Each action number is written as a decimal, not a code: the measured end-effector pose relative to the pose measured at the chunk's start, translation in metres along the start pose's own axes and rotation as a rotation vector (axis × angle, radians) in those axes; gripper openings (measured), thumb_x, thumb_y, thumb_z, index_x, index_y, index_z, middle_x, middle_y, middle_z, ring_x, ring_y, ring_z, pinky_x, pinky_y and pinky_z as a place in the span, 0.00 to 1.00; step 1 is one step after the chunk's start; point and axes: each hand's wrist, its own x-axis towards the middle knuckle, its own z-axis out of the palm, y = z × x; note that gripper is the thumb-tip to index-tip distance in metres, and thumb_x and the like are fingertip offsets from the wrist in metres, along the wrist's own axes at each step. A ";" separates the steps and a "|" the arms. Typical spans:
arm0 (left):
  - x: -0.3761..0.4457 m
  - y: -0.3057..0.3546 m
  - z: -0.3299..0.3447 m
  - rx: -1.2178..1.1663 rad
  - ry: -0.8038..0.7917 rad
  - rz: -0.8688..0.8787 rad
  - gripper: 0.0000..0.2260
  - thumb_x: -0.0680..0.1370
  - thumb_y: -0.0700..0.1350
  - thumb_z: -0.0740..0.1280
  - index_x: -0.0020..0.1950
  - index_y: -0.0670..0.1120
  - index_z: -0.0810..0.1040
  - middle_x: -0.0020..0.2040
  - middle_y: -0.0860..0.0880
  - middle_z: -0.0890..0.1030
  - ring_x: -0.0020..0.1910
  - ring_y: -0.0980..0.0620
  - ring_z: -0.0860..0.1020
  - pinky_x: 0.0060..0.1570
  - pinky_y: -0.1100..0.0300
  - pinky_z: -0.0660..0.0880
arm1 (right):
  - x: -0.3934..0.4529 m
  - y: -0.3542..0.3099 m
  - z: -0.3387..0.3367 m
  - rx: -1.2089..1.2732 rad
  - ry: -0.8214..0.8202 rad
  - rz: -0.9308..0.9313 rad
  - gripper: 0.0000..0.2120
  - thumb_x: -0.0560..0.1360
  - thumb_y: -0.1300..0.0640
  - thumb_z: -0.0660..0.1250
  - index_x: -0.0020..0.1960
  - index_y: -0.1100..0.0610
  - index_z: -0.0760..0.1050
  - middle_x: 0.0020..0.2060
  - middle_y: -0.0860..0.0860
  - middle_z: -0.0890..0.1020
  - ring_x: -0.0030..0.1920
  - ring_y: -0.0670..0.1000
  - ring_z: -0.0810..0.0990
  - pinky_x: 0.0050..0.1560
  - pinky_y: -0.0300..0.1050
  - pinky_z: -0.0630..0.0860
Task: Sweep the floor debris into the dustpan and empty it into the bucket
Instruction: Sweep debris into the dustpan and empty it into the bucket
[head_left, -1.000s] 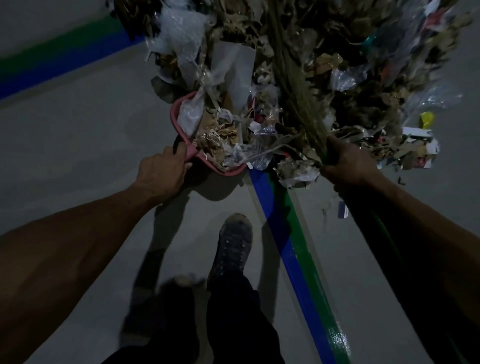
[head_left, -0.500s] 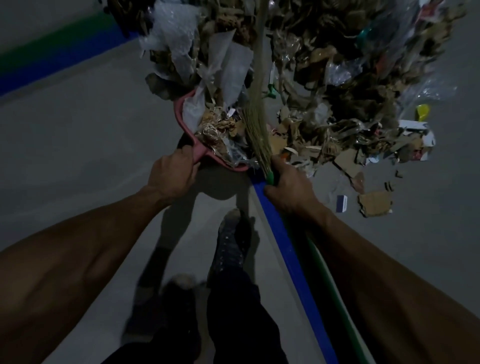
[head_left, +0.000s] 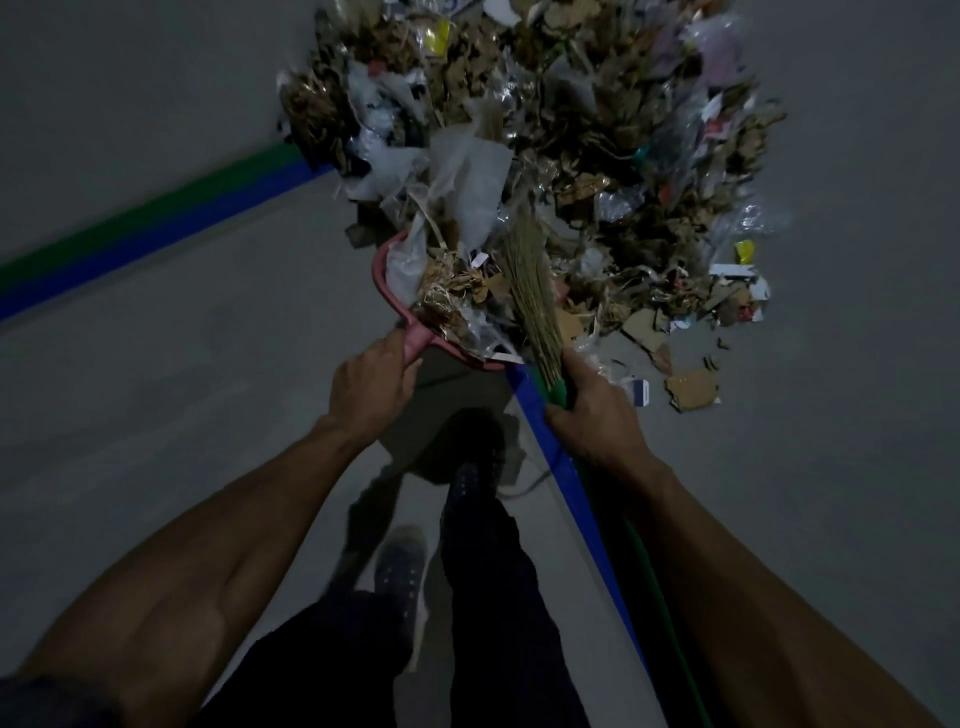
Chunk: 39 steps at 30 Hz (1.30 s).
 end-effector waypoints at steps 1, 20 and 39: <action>-0.014 0.003 -0.012 0.000 0.014 0.007 0.14 0.80 0.48 0.62 0.61 0.40 0.72 0.53 0.39 0.79 0.48 0.37 0.78 0.42 0.49 0.71 | -0.018 -0.006 -0.006 0.004 0.004 -0.014 0.27 0.73 0.61 0.64 0.70 0.50 0.65 0.56 0.58 0.80 0.53 0.63 0.79 0.50 0.55 0.78; -0.322 -0.007 -0.198 0.015 0.235 0.036 0.24 0.79 0.48 0.63 0.73 0.48 0.64 0.51 0.37 0.79 0.45 0.34 0.78 0.39 0.47 0.73 | -0.341 -0.105 -0.022 -0.136 0.124 -0.230 0.34 0.73 0.60 0.66 0.77 0.49 0.60 0.61 0.60 0.78 0.56 0.62 0.78 0.52 0.55 0.77; -0.572 -0.006 -0.168 -0.153 0.461 -0.383 0.23 0.80 0.46 0.62 0.75 0.48 0.63 0.50 0.38 0.79 0.45 0.36 0.78 0.40 0.48 0.72 | -0.472 -0.117 0.021 -0.405 -0.022 -0.632 0.26 0.71 0.61 0.67 0.68 0.51 0.68 0.47 0.53 0.77 0.41 0.55 0.76 0.37 0.46 0.74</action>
